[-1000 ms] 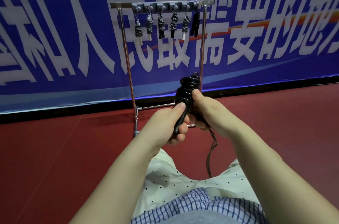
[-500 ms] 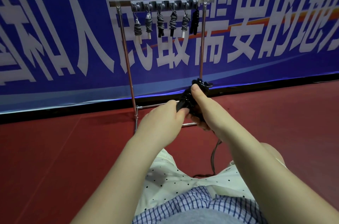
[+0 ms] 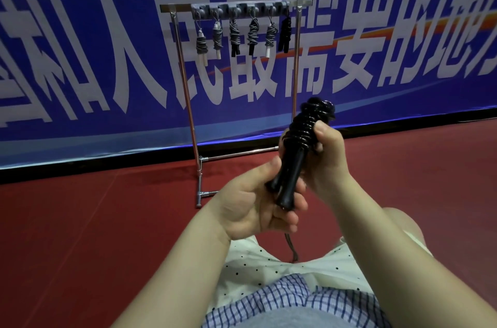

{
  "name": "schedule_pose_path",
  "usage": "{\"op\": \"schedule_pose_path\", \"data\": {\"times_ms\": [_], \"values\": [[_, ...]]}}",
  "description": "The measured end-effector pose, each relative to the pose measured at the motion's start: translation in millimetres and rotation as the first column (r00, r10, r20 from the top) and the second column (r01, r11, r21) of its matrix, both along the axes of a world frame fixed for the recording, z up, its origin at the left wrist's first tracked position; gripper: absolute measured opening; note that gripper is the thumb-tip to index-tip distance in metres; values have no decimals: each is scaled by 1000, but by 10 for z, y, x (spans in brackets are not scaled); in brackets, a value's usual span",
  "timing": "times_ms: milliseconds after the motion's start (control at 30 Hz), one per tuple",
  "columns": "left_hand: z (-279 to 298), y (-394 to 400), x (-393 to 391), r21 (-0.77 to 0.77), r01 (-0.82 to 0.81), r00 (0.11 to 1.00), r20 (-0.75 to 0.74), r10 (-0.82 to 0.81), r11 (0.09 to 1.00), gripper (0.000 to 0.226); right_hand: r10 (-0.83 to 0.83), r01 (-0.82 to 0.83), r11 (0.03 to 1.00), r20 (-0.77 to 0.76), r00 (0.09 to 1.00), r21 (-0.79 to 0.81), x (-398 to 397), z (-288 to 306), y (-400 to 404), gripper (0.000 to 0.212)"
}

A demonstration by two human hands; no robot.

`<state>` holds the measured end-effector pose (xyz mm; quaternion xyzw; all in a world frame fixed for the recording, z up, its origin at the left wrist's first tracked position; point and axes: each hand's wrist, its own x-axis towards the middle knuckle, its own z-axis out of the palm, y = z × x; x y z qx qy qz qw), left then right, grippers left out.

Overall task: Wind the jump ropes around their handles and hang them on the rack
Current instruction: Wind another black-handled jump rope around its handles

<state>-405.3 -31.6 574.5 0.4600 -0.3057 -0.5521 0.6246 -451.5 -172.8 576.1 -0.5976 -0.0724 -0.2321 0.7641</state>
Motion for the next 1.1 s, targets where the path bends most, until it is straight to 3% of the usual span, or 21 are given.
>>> {"op": "schedule_pose_path", "data": {"times_ms": [100, 200, 267, 367, 500, 733, 867, 933, 1000, 1033, 1100], "values": [[-51, -32, -11, -58, -2, 1000, -18, 1, 998, 46, -12, 12, 1000, -49, 999, -2, 19, -23, -26, 38], [43, -60, -41, -18, -230, 962, 147, 230, 973, 36, 51, -55, 998, -111, 993, -33, 31, -30, -70, 65], [70, -74, -43, -16, -316, 908, 284, 307, 949, 31, 61, -78, 992, -169, 984, -95, 28, -40, -91, 68], [43, -74, -23, 2, -410, 835, 402, 375, 912, 31, -60, -5, 979, -311, 948, -204, 29, -66, -90, 64], [-17, -83, 43, 12, -522, 697, 583, 418, 853, 31, -216, 83, 934, -365, 906, -348, 57, -95, -48, 63], [-24, -66, 132, 4, -637, 384, 869, 313, 771, 25, -394, 145, 820, -362, 845, -554, 94, -95, -2, 64], [-13, -16, 164, -4, -665, 165, 975, 152, 747, 28, -273, 78, 918, -479, 834, -388, 47, -97, 7, 63], [-14, -22, 159, -6, -664, 96, 991, 93, 748, 28, -225, 67, 945, -486, 844, -321, 31, -81, 21, 58], [-8, -32, 171, 10, -635, 139, 985, 102, 772, 26, -236, 84, 940, -455, 859, -330, 38, -90, 8, 55], [5, -35, 172, 37, -606, 222, 967, 125, 795, 26, -242, 94, 937, -433, 868, -336, 43, -97, -6, 55], [39, -25, 155, 112, -515, 484, 856, 180, 850, 31, -228, 108, 947, -396, 890, -302, 37, -110, -24, 50]]}}
